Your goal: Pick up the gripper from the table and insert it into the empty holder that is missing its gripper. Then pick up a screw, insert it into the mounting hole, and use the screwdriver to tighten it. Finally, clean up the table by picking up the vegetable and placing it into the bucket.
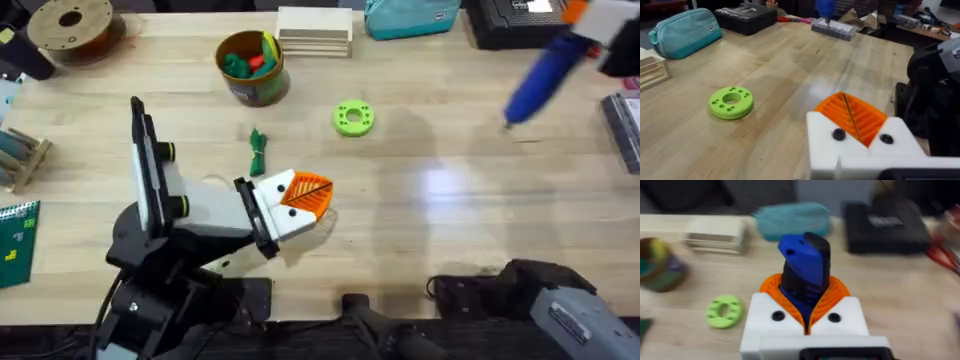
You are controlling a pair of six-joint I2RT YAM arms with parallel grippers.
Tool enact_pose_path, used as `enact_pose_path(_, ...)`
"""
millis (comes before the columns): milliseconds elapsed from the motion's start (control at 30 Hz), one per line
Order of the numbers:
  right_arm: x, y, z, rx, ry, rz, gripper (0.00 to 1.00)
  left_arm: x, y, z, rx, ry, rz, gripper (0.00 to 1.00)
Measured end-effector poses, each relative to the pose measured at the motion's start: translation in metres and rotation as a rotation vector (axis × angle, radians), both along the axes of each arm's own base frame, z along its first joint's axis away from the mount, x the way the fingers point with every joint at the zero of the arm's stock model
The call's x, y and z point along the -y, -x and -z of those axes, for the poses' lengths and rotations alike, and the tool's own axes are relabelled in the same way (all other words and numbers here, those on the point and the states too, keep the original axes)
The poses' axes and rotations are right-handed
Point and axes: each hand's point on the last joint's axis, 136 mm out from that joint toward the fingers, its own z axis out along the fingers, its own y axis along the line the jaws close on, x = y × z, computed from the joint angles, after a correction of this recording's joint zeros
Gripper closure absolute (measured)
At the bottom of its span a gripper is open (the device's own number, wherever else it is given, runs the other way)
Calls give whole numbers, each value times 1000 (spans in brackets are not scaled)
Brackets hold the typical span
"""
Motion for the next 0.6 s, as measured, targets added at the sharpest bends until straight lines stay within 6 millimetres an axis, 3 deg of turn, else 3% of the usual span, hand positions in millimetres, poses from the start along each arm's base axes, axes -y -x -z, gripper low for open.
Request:
enact_pose_path(200, -103, -4, -23, 156, -71, -331, 972, 0, 0, 0, 0, 0, 0, 996)
enact_pose_path(367, -192, 3, -39, 244, -131, -600, 972, 0, 0, 0, 0, 0, 0, 996)
enact_pose_path(600, -283, 32, -44, 298, -188, -863, 972, 0, 0, 0, 0, 0, 0, 996)
